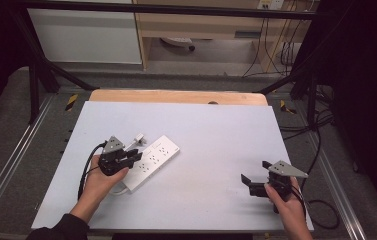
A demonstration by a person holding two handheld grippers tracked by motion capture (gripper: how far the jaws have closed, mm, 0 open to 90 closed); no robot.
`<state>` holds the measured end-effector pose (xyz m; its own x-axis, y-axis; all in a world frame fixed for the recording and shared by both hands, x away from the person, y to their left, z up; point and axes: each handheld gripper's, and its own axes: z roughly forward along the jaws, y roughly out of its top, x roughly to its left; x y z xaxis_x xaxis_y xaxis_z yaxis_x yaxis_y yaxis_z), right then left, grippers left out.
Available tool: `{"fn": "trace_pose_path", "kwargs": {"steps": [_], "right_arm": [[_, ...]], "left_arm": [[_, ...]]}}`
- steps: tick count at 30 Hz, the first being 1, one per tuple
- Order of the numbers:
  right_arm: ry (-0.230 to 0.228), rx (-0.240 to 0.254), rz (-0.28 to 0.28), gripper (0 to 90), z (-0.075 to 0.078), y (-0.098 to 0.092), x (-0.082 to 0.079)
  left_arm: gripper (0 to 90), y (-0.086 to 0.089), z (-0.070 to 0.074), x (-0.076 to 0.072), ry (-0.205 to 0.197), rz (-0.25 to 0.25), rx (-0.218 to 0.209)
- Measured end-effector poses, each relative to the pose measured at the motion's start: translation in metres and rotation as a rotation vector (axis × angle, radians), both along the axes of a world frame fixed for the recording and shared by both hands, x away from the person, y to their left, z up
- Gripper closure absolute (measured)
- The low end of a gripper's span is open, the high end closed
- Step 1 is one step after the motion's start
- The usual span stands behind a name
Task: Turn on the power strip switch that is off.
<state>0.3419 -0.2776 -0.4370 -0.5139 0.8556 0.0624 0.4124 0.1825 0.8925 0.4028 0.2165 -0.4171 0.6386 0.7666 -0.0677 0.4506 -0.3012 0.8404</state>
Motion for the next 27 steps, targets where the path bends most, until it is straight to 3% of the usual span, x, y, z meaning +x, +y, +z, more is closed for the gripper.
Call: {"fn": "trace_pose_path", "kwargs": {"steps": [15,27], "right_arm": [[0.000,-0.001,0.000,3.1,0.000,0.000,0.000],[-0.001,0.000,0.000,3.1,0.000,0.000,0.000]], "left_arm": [[71.3,0.001,0.015,-0.002,-0.031,-0.014,-0.043],[64.5,0.002,0.028,-0.004,-0.054,-0.016,-0.046]]}}
